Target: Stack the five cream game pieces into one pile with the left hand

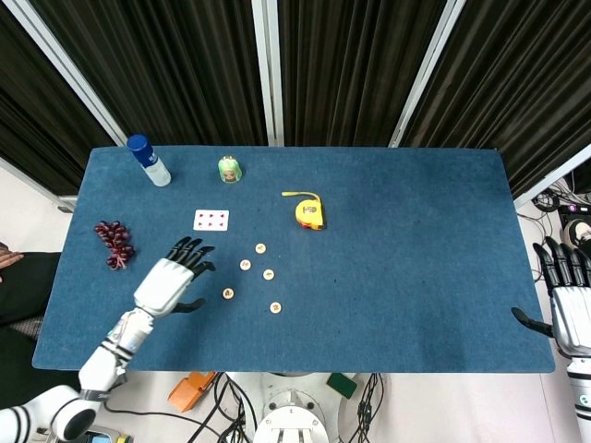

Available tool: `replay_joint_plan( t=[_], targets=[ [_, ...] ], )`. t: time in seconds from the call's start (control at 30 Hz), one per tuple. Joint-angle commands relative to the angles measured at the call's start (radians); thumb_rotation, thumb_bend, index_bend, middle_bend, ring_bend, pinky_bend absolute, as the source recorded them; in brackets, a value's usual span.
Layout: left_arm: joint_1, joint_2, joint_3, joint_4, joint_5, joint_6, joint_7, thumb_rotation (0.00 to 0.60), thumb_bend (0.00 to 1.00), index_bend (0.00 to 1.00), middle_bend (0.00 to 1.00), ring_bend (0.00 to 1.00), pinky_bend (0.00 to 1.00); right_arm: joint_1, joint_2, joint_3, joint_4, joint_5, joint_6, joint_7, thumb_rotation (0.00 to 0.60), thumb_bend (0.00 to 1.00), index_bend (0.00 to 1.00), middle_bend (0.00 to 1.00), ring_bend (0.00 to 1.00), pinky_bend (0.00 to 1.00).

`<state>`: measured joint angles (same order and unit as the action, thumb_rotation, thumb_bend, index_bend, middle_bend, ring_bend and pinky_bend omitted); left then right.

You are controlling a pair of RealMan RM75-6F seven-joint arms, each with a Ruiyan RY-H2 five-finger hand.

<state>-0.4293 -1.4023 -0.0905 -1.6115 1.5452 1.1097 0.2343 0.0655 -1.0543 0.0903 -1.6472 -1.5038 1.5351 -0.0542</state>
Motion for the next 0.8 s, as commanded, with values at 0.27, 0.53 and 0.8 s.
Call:
replay_joint_plan(
  t=[0.27, 0.53, 0.8],
  targets=[
    [-0.064, -0.140, 0.007, 0.122, -0.099, -0.093, 0.076, 0.600, 0.21, 0.39, 0.12, 0.00, 0.00, 0.008, -0.002, 0.003, 0.003, 0.013, -0.021, 0.002, 0.600, 0.17, 0.00, 0.04, 0.00, 0.09],
    [-0.078, -0.196, 0.014, 0.157, -0.138, -0.102, 0.088, 0.600, 0.24, 0.41, 0.11, 0.00, 0.00, 0.014, -0.008, 0.005, 0.004, 0.019, -0.032, -0.003, 0.600, 0.17, 0.00, 0.04, 0.00, 0.09],
    [-0.091, -0.231, 0.015, 0.192, -0.161, -0.102, 0.093, 0.600, 0.27, 0.44, 0.11, 0.00, 0.00, 0.012, -0.009, 0.006, 0.006, 0.027, -0.032, -0.004, 0.600, 0.17, 0.00, 0.04, 0.00, 0.09]
  ],
)
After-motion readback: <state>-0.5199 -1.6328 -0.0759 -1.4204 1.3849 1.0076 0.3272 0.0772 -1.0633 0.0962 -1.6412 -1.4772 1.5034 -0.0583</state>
